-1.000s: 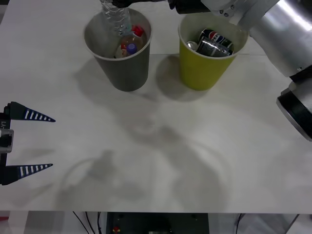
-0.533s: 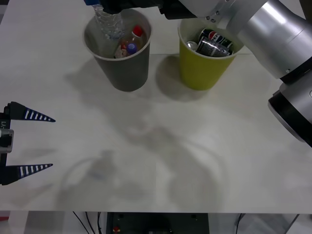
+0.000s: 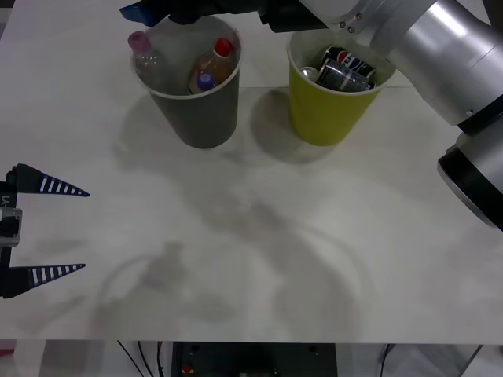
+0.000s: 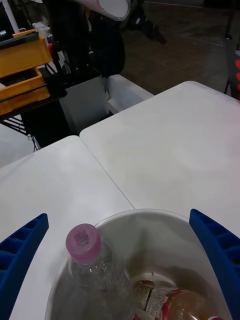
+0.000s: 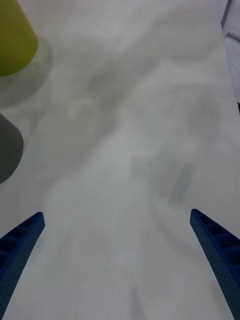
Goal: Put the can into the green bin and the plastic bottle into the gray bin
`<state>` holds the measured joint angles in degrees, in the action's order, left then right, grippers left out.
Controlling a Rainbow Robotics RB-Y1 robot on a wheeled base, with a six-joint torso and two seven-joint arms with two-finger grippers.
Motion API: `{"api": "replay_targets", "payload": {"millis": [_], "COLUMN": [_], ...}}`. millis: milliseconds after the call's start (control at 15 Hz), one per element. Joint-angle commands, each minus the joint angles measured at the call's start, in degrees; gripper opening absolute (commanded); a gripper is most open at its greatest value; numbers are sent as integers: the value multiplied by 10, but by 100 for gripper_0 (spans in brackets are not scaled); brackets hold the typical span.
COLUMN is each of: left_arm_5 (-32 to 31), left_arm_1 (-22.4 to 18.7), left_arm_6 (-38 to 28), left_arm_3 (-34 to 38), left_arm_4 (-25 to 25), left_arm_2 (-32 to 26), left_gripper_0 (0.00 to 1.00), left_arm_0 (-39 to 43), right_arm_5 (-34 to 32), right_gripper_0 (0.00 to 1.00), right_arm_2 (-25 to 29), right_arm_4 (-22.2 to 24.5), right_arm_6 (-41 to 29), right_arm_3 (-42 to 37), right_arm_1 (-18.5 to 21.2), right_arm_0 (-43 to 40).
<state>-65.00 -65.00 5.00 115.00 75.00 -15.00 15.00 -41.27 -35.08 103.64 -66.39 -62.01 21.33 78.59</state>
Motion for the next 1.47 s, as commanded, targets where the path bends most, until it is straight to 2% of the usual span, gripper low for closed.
{"api": "replay_targets", "payload": {"millis": [67, 267, 467, 867, 1133, 1467], "left_arm_5": [0, 0, 0, 0, 0, 0], "left_arm_1": [0, 0, 0, 0, 0, 0], "left_arm_6": [0, 0, 0, 0, 0, 0], "left_arm_3": [0, 0, 0, 0, 0, 0], "left_arm_4": [0, 0, 0, 0, 0, 0], "left_arm_2": [0, 0, 0, 0, 0, 0], "left_gripper_0": [100, 100, 100, 100, 100, 100], "left_arm_0": [0, 0, 0, 0, 0, 0], "right_arm_5": [-47, -130, -179, -188, -235, -312], "right_gripper_0": [100, 100, 100, 100, 100, 100], "right_arm_2": [3, 41, 93, 172, 260, 375], "right_arm_4": [-38, -52, -69, -149, -158, -239], "right_arm_6": [7, 2, -1, 25, 46, 198], "right_arm_3": [-36, -123, -237, -433, -525, -539], "right_arm_1": [41, 97, 156, 288, 327, 340], "right_arm_0": [-1, -41, -114, -281, -394, -522]}}
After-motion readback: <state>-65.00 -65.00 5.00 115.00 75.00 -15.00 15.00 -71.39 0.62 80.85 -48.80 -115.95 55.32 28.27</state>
